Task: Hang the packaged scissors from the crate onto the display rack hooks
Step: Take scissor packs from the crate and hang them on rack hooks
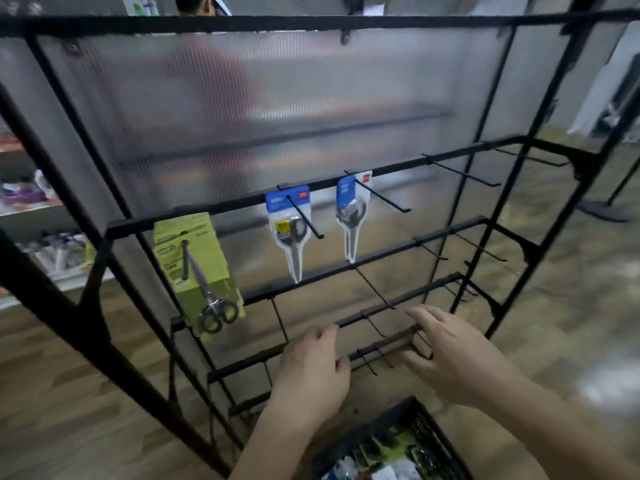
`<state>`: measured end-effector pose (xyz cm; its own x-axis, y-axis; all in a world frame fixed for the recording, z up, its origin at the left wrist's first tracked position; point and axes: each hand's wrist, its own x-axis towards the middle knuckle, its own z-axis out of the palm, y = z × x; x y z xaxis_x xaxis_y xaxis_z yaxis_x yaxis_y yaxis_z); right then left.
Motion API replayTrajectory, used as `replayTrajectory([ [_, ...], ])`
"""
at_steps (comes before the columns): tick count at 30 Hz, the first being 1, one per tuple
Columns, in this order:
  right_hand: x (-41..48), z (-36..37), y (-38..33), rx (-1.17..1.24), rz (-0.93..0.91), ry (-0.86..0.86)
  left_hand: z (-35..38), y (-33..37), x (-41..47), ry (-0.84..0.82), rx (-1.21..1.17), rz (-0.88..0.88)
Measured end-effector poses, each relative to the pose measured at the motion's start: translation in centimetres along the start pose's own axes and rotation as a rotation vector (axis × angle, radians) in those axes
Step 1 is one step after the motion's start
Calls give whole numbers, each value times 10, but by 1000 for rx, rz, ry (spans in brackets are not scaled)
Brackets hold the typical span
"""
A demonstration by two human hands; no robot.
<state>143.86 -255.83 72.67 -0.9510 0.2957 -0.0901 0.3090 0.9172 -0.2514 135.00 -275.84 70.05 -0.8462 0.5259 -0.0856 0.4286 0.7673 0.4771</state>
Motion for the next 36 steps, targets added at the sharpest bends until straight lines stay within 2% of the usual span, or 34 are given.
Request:
replayTrajectory([
  [7, -39, -15, 100, -10, 25, -23, 54, 86, 14, 15, 48, 73],
  [13, -58, 0, 188, 56, -25, -103, 110, 157, 9, -26, 111, 11],
  [19, -63, 18, 221, 67, -86, -200, 142, 184, -11, -53, 146, -79],
  [26, -74, 50, 222, 29, -94, -302, 166, 160, -29, -135, 170, -142],
  [31, -74, 84, 215, 5, 17, -408, 182, 121, -31, -206, 132, -115],
  [36, -51, 153, 213, 82, 138, -507, 231, 55, -20, -302, 79, -165],
])
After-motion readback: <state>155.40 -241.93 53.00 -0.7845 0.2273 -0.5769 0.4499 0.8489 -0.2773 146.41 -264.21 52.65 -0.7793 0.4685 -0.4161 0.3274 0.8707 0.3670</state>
